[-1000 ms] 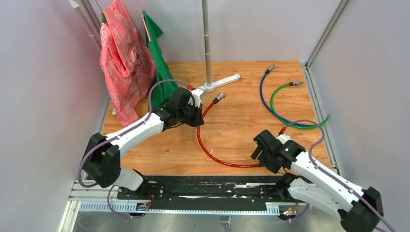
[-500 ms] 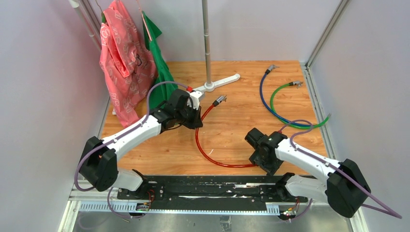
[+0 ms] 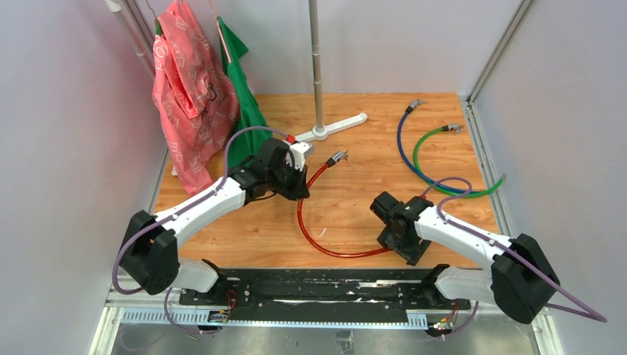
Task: Lock with the key
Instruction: Pick up the lock from the center of the board.
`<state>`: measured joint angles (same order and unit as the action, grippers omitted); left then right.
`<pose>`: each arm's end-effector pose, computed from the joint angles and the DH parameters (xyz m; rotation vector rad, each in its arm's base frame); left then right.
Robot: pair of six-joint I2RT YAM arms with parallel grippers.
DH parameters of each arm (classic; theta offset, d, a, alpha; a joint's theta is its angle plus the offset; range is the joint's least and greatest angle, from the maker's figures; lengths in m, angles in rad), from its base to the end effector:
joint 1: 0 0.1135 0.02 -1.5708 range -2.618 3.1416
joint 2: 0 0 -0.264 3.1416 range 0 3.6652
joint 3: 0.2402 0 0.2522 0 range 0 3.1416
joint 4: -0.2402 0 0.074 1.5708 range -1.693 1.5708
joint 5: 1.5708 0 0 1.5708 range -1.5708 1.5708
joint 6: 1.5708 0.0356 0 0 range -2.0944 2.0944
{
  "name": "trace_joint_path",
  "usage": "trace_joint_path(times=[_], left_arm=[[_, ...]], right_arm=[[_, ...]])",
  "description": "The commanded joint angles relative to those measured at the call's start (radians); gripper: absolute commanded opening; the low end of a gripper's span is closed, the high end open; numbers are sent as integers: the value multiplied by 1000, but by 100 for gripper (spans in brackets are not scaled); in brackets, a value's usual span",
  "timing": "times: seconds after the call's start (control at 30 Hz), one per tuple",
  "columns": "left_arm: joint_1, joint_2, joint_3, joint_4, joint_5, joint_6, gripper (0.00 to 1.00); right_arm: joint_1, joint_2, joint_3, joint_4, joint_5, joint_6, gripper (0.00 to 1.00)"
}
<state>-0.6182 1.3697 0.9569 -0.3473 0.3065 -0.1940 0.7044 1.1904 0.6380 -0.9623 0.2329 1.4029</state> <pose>0.2333 -0.1791 0.2545 0.6629 2.3201 -0.7498 0.1334 0.1026 0.1727 1.0048 2.7310 -0.0973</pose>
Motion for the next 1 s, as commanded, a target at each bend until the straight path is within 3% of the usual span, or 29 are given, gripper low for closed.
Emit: trace_joint_path(times=[0.0, 0.13, 0.47, 0.5, 0.6, 0.67, 0.7, 0.73, 0.87, 0.97], left_arm=[[3, -29, 1, -2, 22, 18, 0], [2, -28, 1, 0, 17, 11, 0], [3, -27, 4, 0, -3, 8, 0], [1, -27, 5, -1, -1, 10, 0], [3, -25, 12, -11, 24, 25, 0], [2, -19, 29, -37, 49, 52, 0], [3, -13, 40, -60, 62, 84, 0], [3, -8, 52, -91, 68, 114, 0], [3, -19, 57, -190, 129, 258, 0], [2, -60, 26, -205, 185, 309, 0]], right_arm=[[-10, 52, 0, 208, 23, 27, 82], [-10, 16, -3, 209, 13, 45, 83], [-9, 41, -59, 232, -51, 123, 73], [-9, 49, -66, 237, -50, 121, 68], [-10, 72, -82, 273, -16, 83, 42], [-14, 77, -93, 340, 17, -13, 24], [-19, 73, -93, 388, 27, -131, 9], [-20, 68, -85, 431, 40, -231, 1], [-22, 47, -31, 588, 35, -669, 0], [-21, 9, -52, 703, -21, -893, 0]])
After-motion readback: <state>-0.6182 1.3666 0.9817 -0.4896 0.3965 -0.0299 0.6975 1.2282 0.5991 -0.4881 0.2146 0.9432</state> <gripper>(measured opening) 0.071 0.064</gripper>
